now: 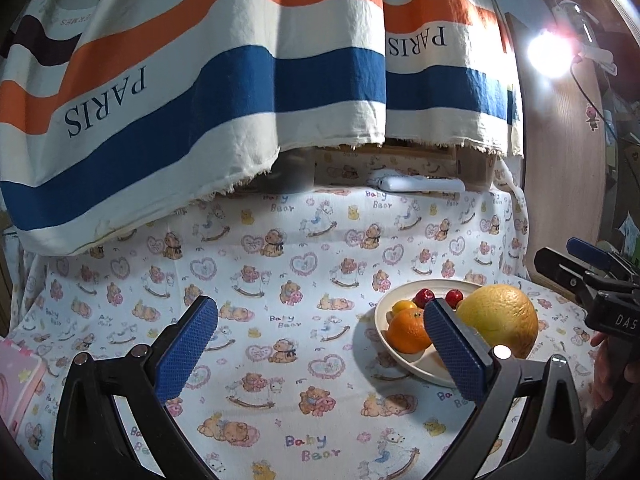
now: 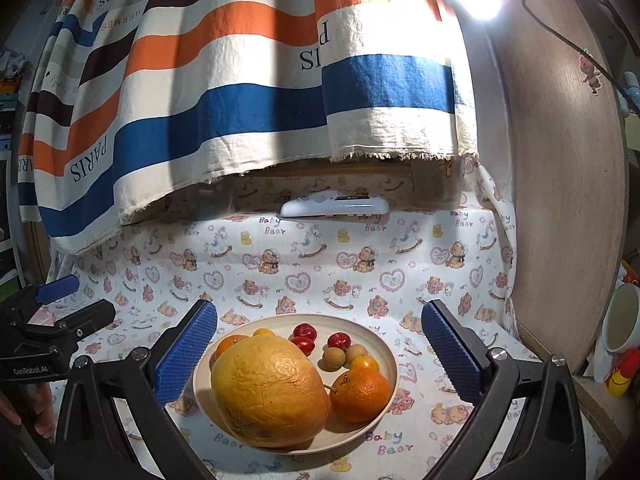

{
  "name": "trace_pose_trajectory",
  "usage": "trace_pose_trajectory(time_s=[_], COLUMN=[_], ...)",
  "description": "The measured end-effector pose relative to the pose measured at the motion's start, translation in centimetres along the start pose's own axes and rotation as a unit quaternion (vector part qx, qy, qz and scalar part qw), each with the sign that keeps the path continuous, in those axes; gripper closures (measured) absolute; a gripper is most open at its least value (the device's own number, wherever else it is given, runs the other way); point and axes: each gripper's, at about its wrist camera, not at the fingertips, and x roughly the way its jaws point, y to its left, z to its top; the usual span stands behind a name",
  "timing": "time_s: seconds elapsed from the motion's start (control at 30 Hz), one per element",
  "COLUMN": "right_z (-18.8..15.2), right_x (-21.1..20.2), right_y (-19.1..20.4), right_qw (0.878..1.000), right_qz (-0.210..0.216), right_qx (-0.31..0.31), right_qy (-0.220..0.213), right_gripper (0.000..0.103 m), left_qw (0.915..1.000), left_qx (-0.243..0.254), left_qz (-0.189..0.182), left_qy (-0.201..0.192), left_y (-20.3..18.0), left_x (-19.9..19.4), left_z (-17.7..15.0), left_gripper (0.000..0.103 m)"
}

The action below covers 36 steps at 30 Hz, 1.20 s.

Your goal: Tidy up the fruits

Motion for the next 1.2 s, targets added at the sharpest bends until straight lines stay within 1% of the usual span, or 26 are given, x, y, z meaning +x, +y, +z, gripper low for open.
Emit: trace_pose_trajectory(time_s=[0.17,0.3,0.47,1.2], right_z=[-0.3,-0.4,-0.4,-0.4], right_x=[1.2,1.1,1.1,1.1], right_y=[0.4,1.2,0.9,0.9], right_qw=[0.999,0.999,0.999,0.999], right_qz=[-0.013,-0.013,-0.020,-0.021], right_qx=[-0.012,-0.033,-0.026,-0.026], right_qy=[0.036,0.030,0.030,0.030], right_gripper=[0.001,0.000,0.000,0.000], left_qw=[0.9998,0.9996,0.9996,0.9996], left_qx=[-0.004,-0.004,-0.007,-0.007], left_qz=[0.020,0.027,0.027,0.026], left_qy=[0.002,0.003,0.003,0.003], left_y=[0.1,0.1,0.2,0.3], left_x=[0.2,0.2,0.2,0.2], left_z=[0.1,0.1,0.1,0.1], left_gripper=[0.001,0.001,0.001,0.001])
